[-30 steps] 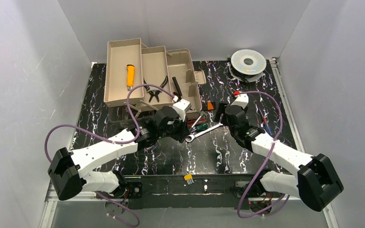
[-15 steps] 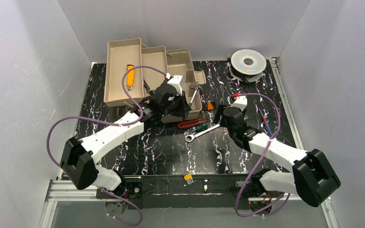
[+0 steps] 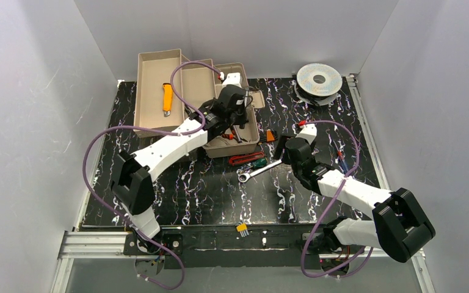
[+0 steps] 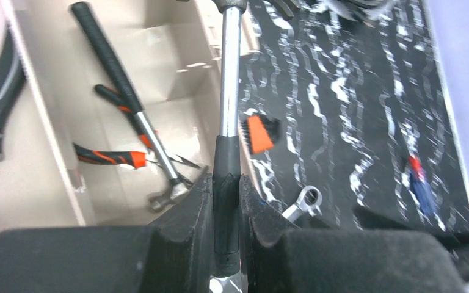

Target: Pack the tool kit

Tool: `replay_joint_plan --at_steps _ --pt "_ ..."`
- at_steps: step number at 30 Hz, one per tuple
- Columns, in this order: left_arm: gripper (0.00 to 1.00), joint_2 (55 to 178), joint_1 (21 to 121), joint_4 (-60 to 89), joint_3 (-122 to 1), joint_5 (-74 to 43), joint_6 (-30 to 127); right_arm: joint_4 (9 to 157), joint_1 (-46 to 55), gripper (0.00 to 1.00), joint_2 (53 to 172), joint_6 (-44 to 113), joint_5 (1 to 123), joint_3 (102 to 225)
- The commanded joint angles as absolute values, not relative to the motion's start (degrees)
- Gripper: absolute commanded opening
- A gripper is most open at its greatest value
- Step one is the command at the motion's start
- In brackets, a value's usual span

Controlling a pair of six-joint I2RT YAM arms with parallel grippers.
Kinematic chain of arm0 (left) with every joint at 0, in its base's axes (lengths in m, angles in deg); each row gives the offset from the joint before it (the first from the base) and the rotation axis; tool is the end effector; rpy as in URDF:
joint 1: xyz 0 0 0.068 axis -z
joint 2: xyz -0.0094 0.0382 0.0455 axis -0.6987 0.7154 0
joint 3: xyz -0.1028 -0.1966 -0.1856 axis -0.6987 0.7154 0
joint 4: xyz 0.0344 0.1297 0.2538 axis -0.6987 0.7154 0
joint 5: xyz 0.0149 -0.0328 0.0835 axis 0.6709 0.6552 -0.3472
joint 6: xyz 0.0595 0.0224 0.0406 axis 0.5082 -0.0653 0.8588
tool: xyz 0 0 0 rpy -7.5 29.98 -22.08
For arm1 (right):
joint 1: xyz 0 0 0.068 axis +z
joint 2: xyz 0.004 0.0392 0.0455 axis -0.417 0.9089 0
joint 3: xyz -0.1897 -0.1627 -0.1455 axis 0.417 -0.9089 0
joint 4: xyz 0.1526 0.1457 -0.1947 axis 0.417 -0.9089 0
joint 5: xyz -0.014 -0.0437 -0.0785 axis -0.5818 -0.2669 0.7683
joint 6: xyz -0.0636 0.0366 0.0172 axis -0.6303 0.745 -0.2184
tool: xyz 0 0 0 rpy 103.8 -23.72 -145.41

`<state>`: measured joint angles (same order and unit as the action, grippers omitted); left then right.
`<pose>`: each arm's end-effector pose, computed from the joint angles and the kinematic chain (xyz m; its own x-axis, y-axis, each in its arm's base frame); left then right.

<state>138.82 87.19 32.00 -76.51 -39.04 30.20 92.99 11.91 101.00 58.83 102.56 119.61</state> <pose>0.3470 -0.2992 0.3515 -0.5038 -0.1880 -0.8431 0.2637 0.8960 -0.3573 0.2502 0.1431 0.1952 -0.3927 0.2533 -0.8841 0.0941 0.9673 0.2353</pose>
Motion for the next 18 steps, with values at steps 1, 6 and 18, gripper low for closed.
replay_joint_plan --at_steps 1,6,18 --pt "0.00 141.4 86.8 34.1 -78.4 -52.0 27.4 94.1 11.9 0.81 99.4 60.4 104.6 119.8" --pt "0.00 144.9 86.5 35.3 -80.5 -58.7 27.8 93.9 11.9 0.81 100.2 61.1 104.2 120.1" --pt "0.01 150.0 83.5 34.5 -80.0 -56.1 30.2 93.5 11.7 0.80 101.2 62.0 103.9 120.5"
